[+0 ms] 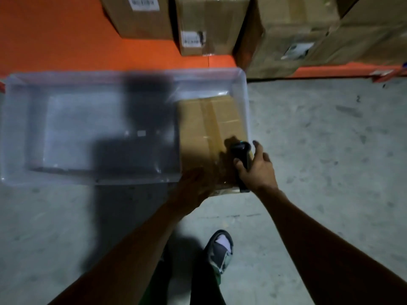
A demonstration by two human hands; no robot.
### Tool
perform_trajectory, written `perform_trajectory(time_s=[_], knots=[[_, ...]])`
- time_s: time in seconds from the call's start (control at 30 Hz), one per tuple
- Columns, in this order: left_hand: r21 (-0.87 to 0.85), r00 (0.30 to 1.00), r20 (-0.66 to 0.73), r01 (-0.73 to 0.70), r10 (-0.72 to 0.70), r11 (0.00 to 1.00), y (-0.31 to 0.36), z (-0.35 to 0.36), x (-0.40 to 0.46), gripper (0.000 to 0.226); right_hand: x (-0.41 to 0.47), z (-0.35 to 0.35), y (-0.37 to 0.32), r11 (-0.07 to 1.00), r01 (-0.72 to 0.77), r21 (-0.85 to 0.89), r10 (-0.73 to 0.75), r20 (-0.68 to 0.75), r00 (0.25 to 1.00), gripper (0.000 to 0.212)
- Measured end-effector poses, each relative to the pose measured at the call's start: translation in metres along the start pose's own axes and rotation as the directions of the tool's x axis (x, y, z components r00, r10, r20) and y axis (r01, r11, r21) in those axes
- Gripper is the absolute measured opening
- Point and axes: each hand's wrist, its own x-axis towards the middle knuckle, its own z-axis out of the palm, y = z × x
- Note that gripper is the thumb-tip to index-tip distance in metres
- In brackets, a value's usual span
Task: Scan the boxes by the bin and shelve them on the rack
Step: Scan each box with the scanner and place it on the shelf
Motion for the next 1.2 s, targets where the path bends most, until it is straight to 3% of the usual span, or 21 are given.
perform_trajectory(time_s=[0.17, 0.27, 0.4, 0.57, 0.63, 0.7, 0.87, 0.97, 1.03, 1.1, 1.2], knots=[[0.126, 0.993, -0.082, -0.076, 0.086, 0.989, -0.024, 0.048, 0.001, 0.055, 0.024, 0.035, 0.010, 0.998, -0.008, 0.060, 0.008, 0.010, 1.000, 0.089], [0.082, 0.990, -0.141, 0.016, -0.005, 0.997, -0.031, 0.062, -0.005, 0.054, 0.034, 0.043, 0.013, 0.994, -0.022, 0.109, 0.022, 0.004, 1.000, 0.091], [0.071, 0.985, -0.139, -0.087, 0.097, 0.994, -0.040, 0.063, 0.002, 0.057, 0.037, 0.037, 0.014, 0.972, -0.036, 0.232, 0.042, -0.023, 0.999, 0.079], [0.023, 0.989, -0.129, -0.076, 0.078, 0.997, -0.029, 0.031, 0.019, 0.055, 0.015, 0.011, 0.012, 0.908, 0.028, 0.419, 0.031, -0.133, 0.991, 0.074], [0.050, 0.978, -0.163, -0.123, 0.130, 0.991, -0.025, 0.006, 0.035, 0.040, 0.007, -0.003, 0.009, 0.873, 0.061, 0.484, 0.028, -0.175, 0.984, 0.077], [0.084, 0.964, -0.191, -0.173, 0.186, 0.981, -0.020, -0.023, 0.055, 0.040, 0.000, -0.015, 0.001, 0.834, 0.114, 0.539, 0.014, -0.228, 0.974, 0.078], [0.146, 0.942, -0.333, 0.022, 0.028, 0.989, -0.002, -0.079, 0.116, 0.051, -0.007, -0.034, -0.026, 0.717, 0.267, 0.644, -0.063, -0.322, 0.945, 0.077], [0.284, 0.857, -0.461, -0.100, 0.228, 0.953, -0.012, -0.096, 0.142, 0.034, -0.005, -0.035, -0.041, 0.686, 0.327, 0.650, -0.077, -0.382, 0.921, 0.075], [0.360, 0.917, -0.333, -0.093, 0.221, 0.928, -0.023, -0.102, 0.145, 0.051, -0.005, -0.036, -0.050, 0.685, 0.347, 0.641, -0.077, -0.410, 0.909, 0.074], [0.389, 0.979, -0.141, -0.082, 0.148, 0.918, -0.034, -0.102, 0.143, 0.083, -0.007, -0.037, -0.060, 0.700, 0.330, 0.633, -0.067, -0.402, 0.913, 0.073], [0.454, 0.993, -0.039, -0.078, 0.108, 0.887, -0.043, -0.109, 0.146, 0.110, -0.011, -0.036, -0.070, 0.704, 0.280, 0.652, -0.014, -0.382, 0.924, 0.069]])
